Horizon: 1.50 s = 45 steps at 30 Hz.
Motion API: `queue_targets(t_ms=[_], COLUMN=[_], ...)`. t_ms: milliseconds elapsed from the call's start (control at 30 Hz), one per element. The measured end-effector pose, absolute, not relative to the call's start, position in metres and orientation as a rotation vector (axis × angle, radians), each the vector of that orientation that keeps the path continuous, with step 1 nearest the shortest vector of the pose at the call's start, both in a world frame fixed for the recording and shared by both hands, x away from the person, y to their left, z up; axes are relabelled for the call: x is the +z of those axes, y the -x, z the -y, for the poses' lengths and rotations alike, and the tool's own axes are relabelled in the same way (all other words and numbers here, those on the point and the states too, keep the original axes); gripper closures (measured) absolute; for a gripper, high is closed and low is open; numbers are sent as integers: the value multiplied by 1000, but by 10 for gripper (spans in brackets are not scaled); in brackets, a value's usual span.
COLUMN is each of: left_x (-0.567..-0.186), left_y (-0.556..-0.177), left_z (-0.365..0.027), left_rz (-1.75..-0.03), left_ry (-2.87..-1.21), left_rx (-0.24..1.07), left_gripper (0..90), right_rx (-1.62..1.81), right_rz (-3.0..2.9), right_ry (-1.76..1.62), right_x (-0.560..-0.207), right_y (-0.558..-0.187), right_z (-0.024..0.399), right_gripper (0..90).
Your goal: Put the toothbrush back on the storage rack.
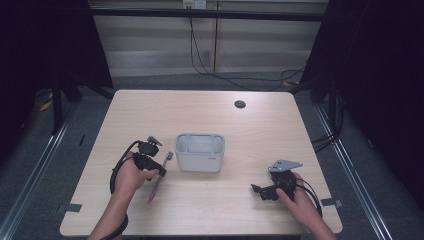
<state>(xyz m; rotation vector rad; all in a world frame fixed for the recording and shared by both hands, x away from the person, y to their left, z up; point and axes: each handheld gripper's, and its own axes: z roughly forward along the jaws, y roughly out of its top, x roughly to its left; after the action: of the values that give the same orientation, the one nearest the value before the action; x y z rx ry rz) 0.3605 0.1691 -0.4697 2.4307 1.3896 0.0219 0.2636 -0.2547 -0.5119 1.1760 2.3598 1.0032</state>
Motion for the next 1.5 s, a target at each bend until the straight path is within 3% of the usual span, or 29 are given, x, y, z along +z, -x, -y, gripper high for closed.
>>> queue_targets(t_ms=[67, 133, 233, 600, 1500], left_x=[-469, -469, -469, -469, -429], left_y=[-361, -361, -361, -363, -360], left_z=[-167, -166, -168, -174, -202], left_rz=[-1390, -1409, -1442, -1469, -1413], left_ry=[-2450, -2465, -2447, -2396, -2194], left_rx=[38, 53, 32, 24, 7], left_gripper=[604, 723, 804, 809, 812], right_rx=[1004, 1004, 1003, 1000, 1001], right_rz=[-2360, -2360, -2360, -2360, -2360], right_ry=[-1173, -1172, -1171, -1173, -1169], right_x=[-512, -512, -512, -512, -512], right_y=[-264, -264, -264, -264, -265], right_z=[255, 255, 255, 255, 255], right_gripper=[70, 70, 70, 70, 70])
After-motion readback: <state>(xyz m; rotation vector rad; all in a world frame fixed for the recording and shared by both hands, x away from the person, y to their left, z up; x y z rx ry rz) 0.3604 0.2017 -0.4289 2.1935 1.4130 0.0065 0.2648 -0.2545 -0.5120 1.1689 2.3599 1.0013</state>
